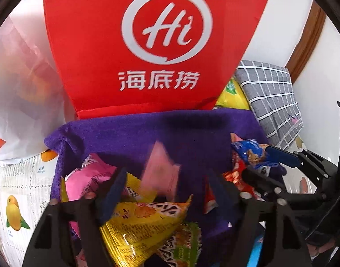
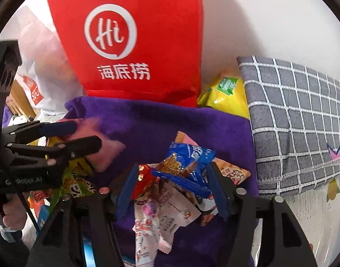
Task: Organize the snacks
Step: 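Open both tools to release the blue and pink packets onto the towel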
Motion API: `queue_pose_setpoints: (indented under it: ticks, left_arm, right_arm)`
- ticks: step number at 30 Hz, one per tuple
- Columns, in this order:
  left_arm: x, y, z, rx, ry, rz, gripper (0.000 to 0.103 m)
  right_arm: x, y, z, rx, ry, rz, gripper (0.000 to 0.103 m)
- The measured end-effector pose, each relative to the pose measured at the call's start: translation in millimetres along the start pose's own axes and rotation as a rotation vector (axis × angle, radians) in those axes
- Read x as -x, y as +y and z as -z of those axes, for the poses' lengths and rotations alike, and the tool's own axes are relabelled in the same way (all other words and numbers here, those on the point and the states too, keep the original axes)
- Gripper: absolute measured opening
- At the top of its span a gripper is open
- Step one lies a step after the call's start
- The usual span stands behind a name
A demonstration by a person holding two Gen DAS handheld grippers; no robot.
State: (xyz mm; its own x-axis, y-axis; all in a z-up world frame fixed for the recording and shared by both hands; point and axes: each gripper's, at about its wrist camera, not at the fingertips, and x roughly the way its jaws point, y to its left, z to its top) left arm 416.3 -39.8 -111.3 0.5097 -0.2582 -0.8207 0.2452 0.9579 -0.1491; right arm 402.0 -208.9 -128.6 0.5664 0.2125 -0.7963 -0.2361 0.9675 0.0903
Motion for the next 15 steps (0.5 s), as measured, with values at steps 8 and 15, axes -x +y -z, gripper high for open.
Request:
queue_pose_setpoints:
  ticks: [8,15]
  left_arm:
    - [20,0,-3,0.016,-0.024,0.008,0.080]
    - [57,1,-1,0.029,-0.063,0.006,0.080]
  right_arm:
    - [25,3,1,-0.039,-0.058,0.063,0.067]
    - [67,9,5,-0.071,-0.055,0.110,0.067]
